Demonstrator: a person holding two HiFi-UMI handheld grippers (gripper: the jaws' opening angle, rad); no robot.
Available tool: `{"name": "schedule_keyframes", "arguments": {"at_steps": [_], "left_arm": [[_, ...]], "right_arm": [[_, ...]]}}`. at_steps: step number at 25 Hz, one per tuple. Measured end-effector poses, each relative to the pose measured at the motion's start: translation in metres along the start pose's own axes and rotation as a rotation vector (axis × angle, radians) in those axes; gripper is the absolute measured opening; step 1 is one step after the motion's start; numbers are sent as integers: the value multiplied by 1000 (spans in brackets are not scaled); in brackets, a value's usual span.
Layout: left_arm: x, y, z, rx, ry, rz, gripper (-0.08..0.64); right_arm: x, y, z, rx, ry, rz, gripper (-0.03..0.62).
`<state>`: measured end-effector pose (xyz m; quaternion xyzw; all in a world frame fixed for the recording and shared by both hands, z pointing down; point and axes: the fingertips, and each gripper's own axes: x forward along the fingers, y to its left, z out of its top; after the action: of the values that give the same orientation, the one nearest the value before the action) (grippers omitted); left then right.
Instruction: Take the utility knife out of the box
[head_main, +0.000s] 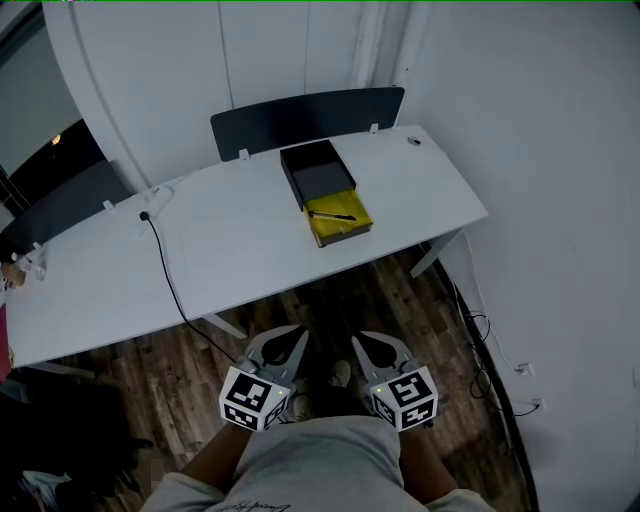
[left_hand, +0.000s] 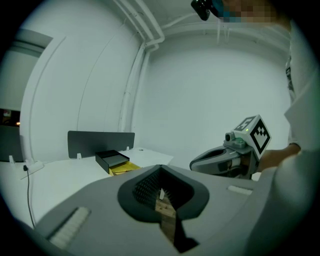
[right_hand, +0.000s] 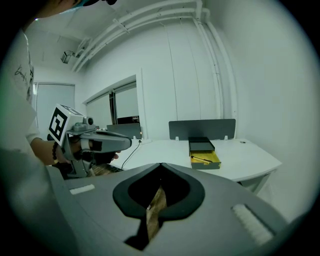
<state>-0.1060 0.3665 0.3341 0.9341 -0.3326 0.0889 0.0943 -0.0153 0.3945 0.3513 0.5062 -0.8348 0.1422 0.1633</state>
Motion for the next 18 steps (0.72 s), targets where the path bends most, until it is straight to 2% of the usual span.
{"name": "schedule_keyframes", "arguments": {"at_steps": [11,18], "left_arm": [[26,16,3,-5,2,0,0],[69,44,9,-12,11,14,1]], "right_arm": [[22,-27,8,-2,-15,-15,15],[59,-60,19,6,-11,12,14]]}}
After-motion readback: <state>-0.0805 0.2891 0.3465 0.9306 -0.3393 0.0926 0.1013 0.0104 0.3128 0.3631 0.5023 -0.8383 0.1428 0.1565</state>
